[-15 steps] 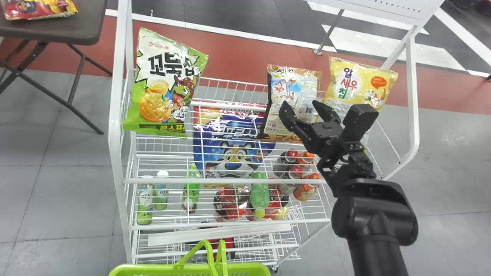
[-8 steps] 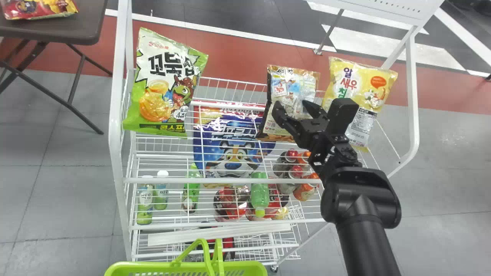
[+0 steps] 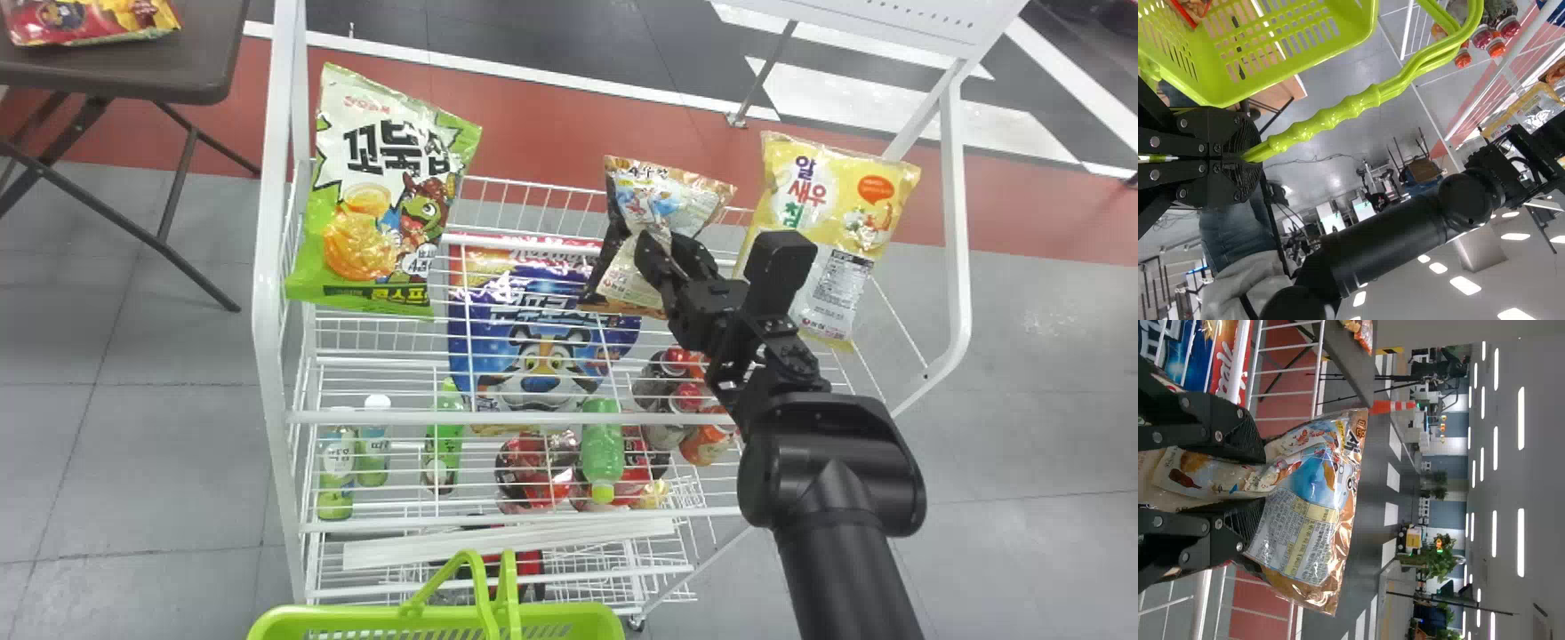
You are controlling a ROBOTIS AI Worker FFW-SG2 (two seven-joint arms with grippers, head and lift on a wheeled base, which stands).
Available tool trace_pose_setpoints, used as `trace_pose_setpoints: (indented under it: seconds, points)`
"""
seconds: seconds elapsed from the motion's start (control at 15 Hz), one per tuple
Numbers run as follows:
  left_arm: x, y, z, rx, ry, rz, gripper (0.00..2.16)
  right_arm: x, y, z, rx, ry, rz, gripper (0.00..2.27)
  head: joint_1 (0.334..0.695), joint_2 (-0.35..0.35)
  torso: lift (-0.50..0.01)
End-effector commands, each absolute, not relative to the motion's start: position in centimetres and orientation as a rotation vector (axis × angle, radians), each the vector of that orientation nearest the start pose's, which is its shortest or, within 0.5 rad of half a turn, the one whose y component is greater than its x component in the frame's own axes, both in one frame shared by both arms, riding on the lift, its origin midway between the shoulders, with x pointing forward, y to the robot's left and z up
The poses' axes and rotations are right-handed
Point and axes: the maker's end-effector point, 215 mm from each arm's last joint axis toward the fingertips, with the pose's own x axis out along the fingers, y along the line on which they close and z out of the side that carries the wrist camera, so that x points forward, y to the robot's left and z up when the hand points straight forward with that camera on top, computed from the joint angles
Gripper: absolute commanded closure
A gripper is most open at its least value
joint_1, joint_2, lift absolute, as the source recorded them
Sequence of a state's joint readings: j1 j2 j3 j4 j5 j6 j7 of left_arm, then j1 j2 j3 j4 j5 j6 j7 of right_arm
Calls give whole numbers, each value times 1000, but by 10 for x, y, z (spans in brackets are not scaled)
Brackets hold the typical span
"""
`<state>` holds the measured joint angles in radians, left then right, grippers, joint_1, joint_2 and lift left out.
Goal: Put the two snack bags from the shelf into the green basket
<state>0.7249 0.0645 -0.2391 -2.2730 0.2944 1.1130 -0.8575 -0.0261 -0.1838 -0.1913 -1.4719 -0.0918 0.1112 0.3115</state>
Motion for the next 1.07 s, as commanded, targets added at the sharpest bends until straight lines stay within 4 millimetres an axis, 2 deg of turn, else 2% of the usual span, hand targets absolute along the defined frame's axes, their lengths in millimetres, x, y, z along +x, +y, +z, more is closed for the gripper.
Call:
trace_pose_setpoints:
  seconds: [0.0, 0.2, 0.33, 0.47, 0.67, 0.8, 1.0]
  points:
    - [120, -70, -422, -740, 1009, -1171, 2142, 577, -346, -377, -36, 124, 94, 2246, 695, -350, -2]
    - [119, -70, -421, -738, 1009, -1173, 2142, 554, -351, -349, -48, 64, 88, 2246, 695, -350, -2]
    - [118, -71, -419, -739, 1007, -1177, 2142, 528, -350, -319, -14, 20, 102, 2246, 695, -350, -2]
    - [118, -71, -419, -739, 1006, -1180, 2142, 501, -349, -301, 26, 33, 135, 2246, 695, -350, -2]
    - [119, -72, -418, -741, 1001, -1183, 2142, 455, -338, -304, 57, 178, 169, 2246, 695, -350, -2]
    - [120, -72, -418, -742, 1000, -1181, 2142, 423, -324, -315, 114, 286, 212, 2246, 695, -350, -2]
    - [119, -73, -418, -744, 1002, -1179, 2142, 369, -306, -355, 231, 512, 290, 2246, 695, -350, -2]
